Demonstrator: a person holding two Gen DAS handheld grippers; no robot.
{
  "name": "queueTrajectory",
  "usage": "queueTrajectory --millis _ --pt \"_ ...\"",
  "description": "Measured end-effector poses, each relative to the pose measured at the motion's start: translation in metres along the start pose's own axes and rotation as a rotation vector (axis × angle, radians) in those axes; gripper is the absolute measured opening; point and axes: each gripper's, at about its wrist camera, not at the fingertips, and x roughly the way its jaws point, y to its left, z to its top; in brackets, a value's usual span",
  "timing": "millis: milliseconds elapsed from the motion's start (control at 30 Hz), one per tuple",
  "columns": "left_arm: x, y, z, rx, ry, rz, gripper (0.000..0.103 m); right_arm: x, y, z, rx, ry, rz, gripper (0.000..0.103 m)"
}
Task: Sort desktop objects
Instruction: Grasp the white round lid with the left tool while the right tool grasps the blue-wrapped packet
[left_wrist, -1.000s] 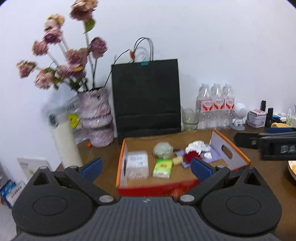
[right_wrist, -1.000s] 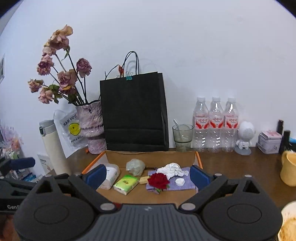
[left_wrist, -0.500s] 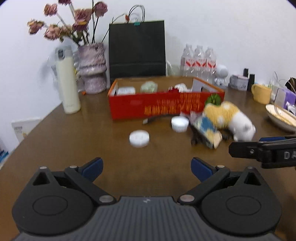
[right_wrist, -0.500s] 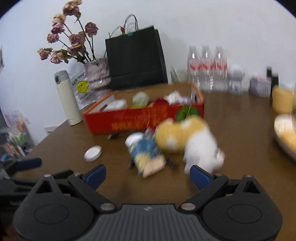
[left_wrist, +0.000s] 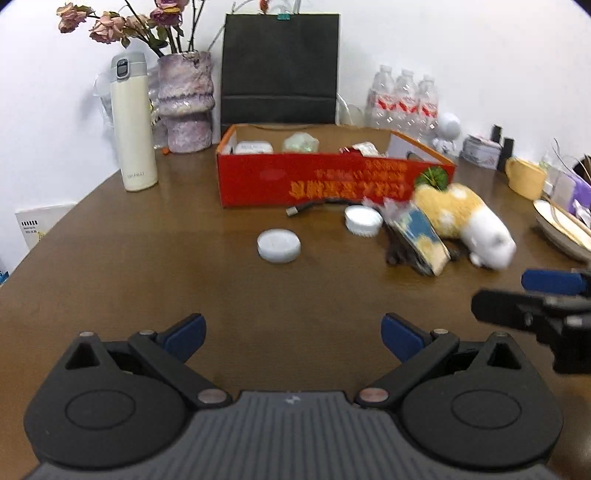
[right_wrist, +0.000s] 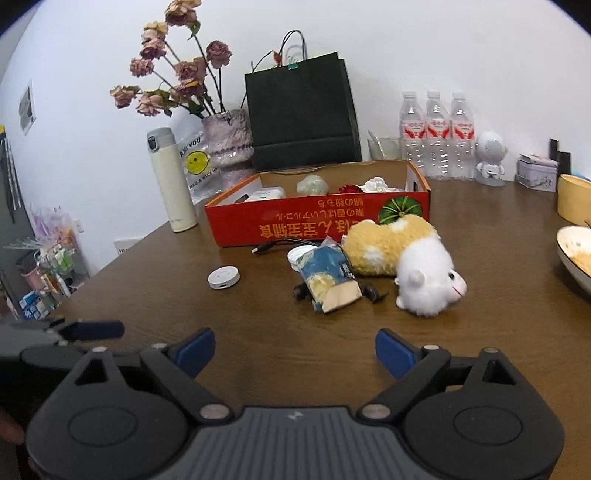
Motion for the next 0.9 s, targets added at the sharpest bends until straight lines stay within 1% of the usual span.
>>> queueTrajectory --millis 33,100,167,200,333,400,433,500,533,567,600,633,667,700,800,900 --pt "0.006 0.002 0.004 -0.001 0.001 -0.004 0.103 0.005 -0.002 0.003 -0.001 0.005 0.003 0.087" --pt "0.02 0.006 0.013 -0.008 0.006 -0.006 0.102 0.018 -0.006 0.01 0.003 0.019 0.002 0.08" --pt "0.034 0.011 0.023 -0.021 0.013 -0.02 0.095 0.033 -0.011 0.019 0.006 0.022 -0.007 0.076" --pt "0.041 0.013 0.028 -0.026 0.015 -0.032 0.094 0.039 -0.013 0.023 0.007 0.023 -0.012 0.074" --pt "0.069 0.02 0.044 -0.045 0.044 -0.049 0.084 0.07 -0.023 0.04 0.02 0.039 -0.029 0.071" --pt "0.081 0.023 0.05 -0.058 0.057 -0.058 0.081 0.084 -0.026 0.046 0.024 0.059 -0.037 0.068" --pt "0.086 0.026 0.052 -0.066 0.066 -0.069 0.077 0.089 -0.027 0.047 0.026 0.063 -0.039 0.067" --pt "0.096 0.028 0.055 -0.077 0.081 -0.092 0.073 0.097 -0.031 0.049 0.036 0.069 -0.034 0.063" --pt "0.097 0.028 0.055 -0.071 0.069 -0.09 0.068 0.101 -0.032 0.05 0.038 0.072 -0.033 0.062" --pt "0.098 0.028 0.055 -0.063 0.063 -0.09 0.058 0.103 -0.032 0.049 0.036 0.073 -0.035 0.058" --pt "0.098 0.028 0.055 -0.057 0.056 -0.087 0.055 0.104 -0.032 0.049 0.031 0.069 -0.036 0.048" --pt "0.099 0.027 0.055 -0.052 0.049 -0.085 0.044 0.106 -0.033 0.049 0.029 0.068 -0.035 0.047" --pt "0.098 0.027 0.054 -0.044 0.043 -0.089 0.041 0.106 -0.034 0.049 0.032 0.061 -0.032 0.044" --pt "0.097 0.026 0.053 -0.038 0.04 -0.098 0.04 0.105 -0.035 0.049 0.038 0.056 -0.027 0.035" --pt "0.092 0.026 0.05 -0.047 0.041 -0.108 0.04 0.103 -0.034 0.049 0.04 0.045 -0.027 0.02" --pt "0.081 0.024 0.048 -0.051 0.038 -0.111 0.04 0.093 -0.028 0.051 0.024 0.017 -0.025 0.017"
